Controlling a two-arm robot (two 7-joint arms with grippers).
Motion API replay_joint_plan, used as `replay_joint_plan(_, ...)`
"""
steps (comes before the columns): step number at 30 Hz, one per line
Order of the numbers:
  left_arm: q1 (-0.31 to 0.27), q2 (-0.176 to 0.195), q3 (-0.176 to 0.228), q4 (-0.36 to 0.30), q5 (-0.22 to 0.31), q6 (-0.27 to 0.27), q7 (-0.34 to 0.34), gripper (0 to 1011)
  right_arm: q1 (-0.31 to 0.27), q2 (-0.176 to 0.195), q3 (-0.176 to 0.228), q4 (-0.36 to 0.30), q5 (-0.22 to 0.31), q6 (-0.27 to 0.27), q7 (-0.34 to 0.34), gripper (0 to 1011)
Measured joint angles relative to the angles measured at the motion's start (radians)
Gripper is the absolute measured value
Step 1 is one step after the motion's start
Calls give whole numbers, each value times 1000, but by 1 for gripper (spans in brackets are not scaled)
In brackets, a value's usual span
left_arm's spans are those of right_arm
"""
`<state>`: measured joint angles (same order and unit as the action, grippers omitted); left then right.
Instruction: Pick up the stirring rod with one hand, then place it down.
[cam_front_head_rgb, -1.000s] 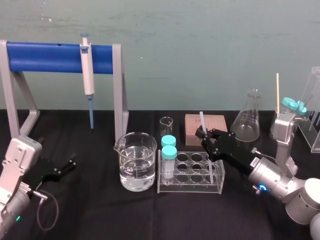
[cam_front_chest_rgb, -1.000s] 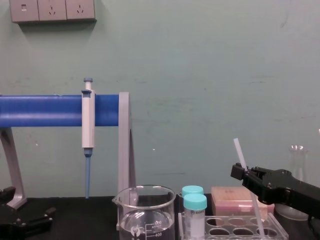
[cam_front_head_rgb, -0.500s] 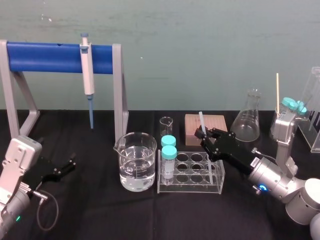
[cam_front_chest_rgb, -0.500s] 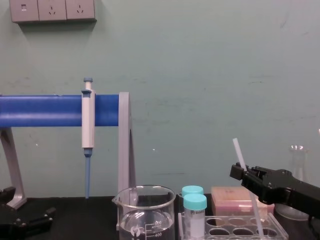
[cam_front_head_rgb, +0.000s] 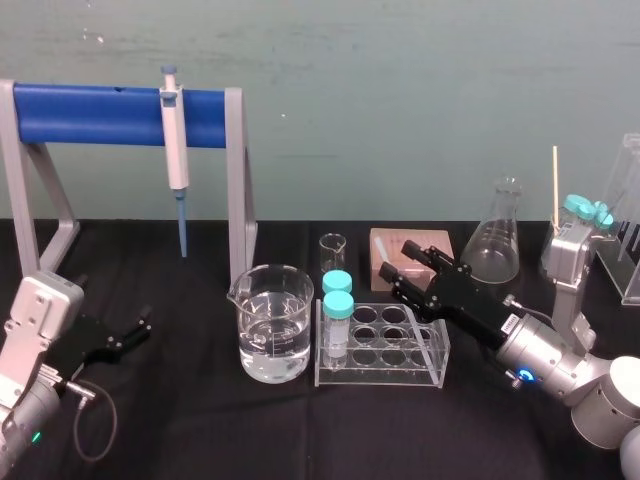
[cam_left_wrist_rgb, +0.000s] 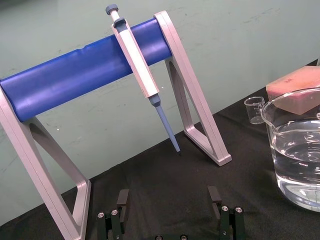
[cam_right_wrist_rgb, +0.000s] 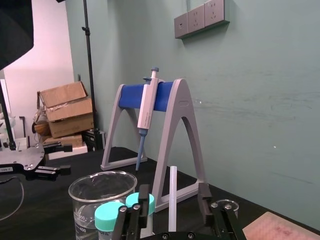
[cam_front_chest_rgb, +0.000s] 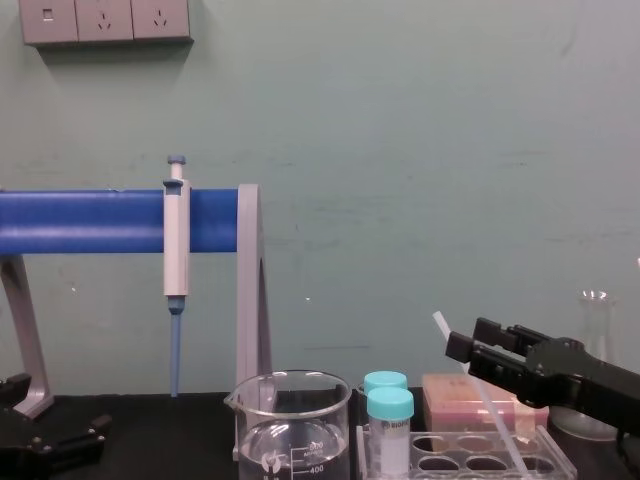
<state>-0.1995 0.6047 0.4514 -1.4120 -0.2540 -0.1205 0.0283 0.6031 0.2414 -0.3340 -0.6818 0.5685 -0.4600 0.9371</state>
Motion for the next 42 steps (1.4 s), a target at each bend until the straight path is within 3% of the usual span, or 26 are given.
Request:
replay_joint_plan(11, 0, 0, 0, 0, 0, 0, 0, 1000, 0, 0, 0, 0, 0, 0, 1, 930)
replay_joint_plan(15, 0, 0, 0, 0, 0, 0, 0, 1000, 0, 0, 0, 0, 0, 0, 1, 1004)
replay_joint_plan(19, 0, 0, 0, 0, 0, 0, 0, 1000, -11, 5, 5, -28, -8, -3, -22, 1003)
replay_joint_plan(26, 0, 0, 0, 0, 0, 0, 0, 1000, -73, 28, 33, -164, -48, -28, -149, 1003)
replay_joint_plan(31, 0, 0, 0, 0, 0, 0, 0, 1000, -128, 43, 64, -270, -102, -10, -293, 1003)
replay_joint_plan(32, 0, 0, 0, 0, 0, 0, 0, 1000, -146, 46, 76, -300, -120, 13, -348, 1003)
replay_joint_plan(38, 0, 0, 0, 0, 0, 0, 0, 1000, -198, 47, 117, -374, -162, 115, -504, 1003)
replay_joint_plan(42, 0, 0, 0, 0, 0, 0, 0, 1000, -234, 43, 149, -411, -179, 221, -609, 1003)
